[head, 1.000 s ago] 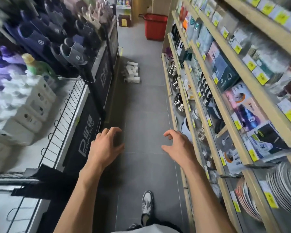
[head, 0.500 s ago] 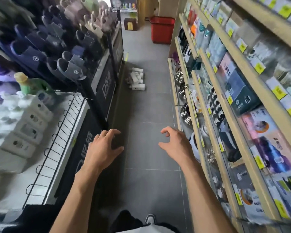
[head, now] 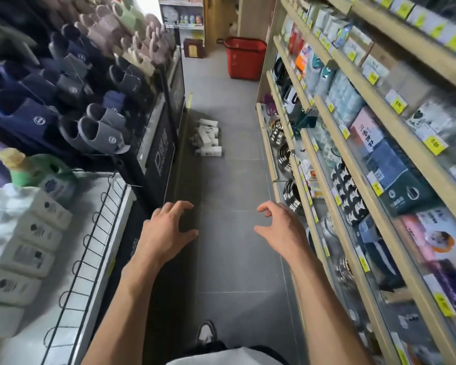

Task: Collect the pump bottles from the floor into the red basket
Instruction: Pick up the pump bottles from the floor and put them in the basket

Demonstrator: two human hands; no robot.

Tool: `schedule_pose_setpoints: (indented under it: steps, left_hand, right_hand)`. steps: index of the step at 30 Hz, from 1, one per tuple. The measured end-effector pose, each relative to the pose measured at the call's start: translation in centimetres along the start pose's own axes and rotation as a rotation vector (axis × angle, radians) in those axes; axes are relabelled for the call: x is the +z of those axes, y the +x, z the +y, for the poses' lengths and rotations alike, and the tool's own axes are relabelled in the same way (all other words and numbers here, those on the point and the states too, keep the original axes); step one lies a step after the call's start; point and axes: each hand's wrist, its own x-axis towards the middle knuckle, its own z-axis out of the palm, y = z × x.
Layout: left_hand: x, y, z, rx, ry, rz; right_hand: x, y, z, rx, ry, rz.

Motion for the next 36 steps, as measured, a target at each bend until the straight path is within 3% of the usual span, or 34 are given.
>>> schedule_pose_setpoints:
  steps: [9,18,28,36]
  left_hand:
    - [-0.8,7.2,-2.2,0.019,-0.009,-0.030]
    - [-1.5,16.8,1.3,0.022,0.048,0.046]
    - [-1.7,23.2,2.1,-0.120,0.073,0.112]
    - [-1.7,29.7,1.7,-0.165,0.090,0.070]
  right_hand:
    - [1.9,6.3,-2.4,0.031,-0.027,-0.023]
    - [0.0,16.7,-1.6,0.016,0.073,0.001]
    - [-2.4,26.5,0.4,-0.002,0.147,0.015]
    - [-2.4,33.4,0.5,0.032,0.151,-0.039]
